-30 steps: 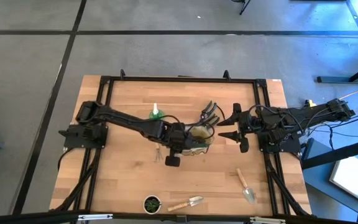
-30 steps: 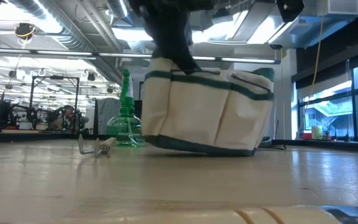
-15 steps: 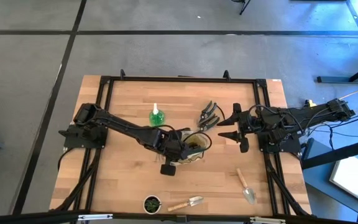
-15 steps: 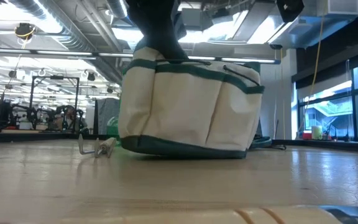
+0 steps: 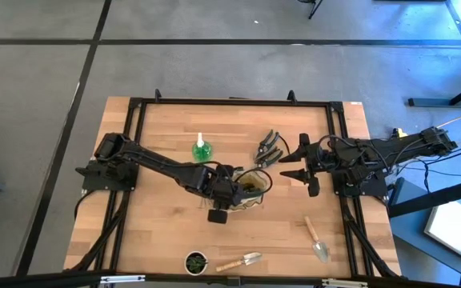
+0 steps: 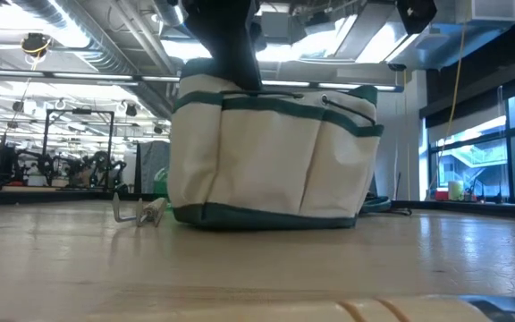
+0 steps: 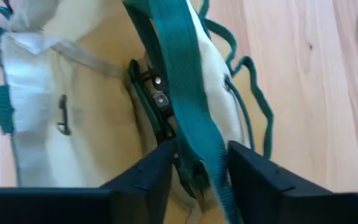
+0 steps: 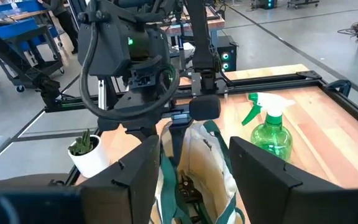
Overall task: Pick & Place Garden tools in Gardening bag
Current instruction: Adjust the green gardening bag, then put the green gardening spray bottle into the green gardening bag
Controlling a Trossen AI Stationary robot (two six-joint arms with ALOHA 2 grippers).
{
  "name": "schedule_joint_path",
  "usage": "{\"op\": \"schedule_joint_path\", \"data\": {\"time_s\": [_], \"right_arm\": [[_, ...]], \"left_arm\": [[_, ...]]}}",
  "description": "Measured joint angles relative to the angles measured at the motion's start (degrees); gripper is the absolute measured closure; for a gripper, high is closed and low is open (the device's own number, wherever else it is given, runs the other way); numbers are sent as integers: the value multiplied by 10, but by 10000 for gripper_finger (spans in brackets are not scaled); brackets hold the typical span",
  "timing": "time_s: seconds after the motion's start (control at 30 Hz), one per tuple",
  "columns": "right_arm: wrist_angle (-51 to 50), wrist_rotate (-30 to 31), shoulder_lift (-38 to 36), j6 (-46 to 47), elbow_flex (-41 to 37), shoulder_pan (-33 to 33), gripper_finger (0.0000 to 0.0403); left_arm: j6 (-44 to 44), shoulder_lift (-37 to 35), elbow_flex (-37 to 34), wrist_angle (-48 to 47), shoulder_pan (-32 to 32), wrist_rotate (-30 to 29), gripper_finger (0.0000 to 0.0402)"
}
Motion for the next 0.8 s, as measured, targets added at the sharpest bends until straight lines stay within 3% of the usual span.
{"op": "schedule_joint_path", "data": {"time_s": [0.17,0.3,0.37,0.53,0.6,0.7,0.8], "right_arm": [[0,0,0,1,0,0,208],[-2,0,0,5,0,0,208],[-2,0,0,5,0,0,208],[-1,0,0,6,0,0,208],[-1,0,0,6,0,0,208],[0,1,1,6,0,0,208],[1,1,6,6,0,0,208]], "left_arm": [[-1,-19,0,24,-4,0,193],[5,-42,0,36,-7,-23,173],[12,-62,0,36,-8,-65,170],[39,-121,0,35,1,-258,174],[43,-146,0,30,18,-302,178],[-5,-184,0,12,59,-310,179],[-113,-219,0,-38,134,-259,179]]}}
